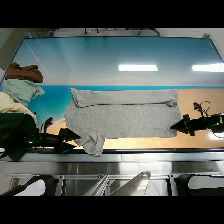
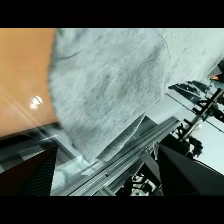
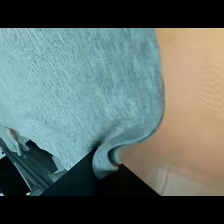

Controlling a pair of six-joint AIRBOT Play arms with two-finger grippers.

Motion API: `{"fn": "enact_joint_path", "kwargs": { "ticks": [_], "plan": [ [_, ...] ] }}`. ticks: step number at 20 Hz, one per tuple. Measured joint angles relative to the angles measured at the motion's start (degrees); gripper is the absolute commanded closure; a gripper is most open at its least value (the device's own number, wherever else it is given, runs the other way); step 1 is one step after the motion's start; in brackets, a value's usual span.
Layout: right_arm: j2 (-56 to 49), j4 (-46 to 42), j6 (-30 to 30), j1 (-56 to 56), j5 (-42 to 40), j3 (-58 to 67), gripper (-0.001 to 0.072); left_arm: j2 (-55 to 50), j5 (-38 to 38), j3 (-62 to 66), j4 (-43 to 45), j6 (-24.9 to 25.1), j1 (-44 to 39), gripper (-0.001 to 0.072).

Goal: Fold the shirts.

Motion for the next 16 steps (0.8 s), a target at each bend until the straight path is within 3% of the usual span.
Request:
{"fn": "enact_joint_path", "kwargs": {
  "ticks": [3, 4, 9, 16],
  "plan": [
    [0.0, 0.4, -0.2, 0.0, 0.3, 0.0, 0.0695, -3.8, -5.1, 3.5, -0.5, 0.2, -7.7, 0.0654],
    [0.0, 0.5, -0.2, 0.0, 0.5, 0.0, 0.0695, -4.5, -6.5, 4.8, -0.7, 0.2, -9.5, 0.0692],
    [0.6, 0.5, -0.2, -0.2, 2.7, 0.0, 0.0696, -2.4, -6.2, 8.2, -1.7, 0.2, -11.9, 0.0692],
    [5.2, 0.5, 2.5, -8.3, 8.6, 1.4, 0.0696, 10.9, 4.3, 3.3, 0.4, -0.3, -0.3, 0.0693]
  ]
}}
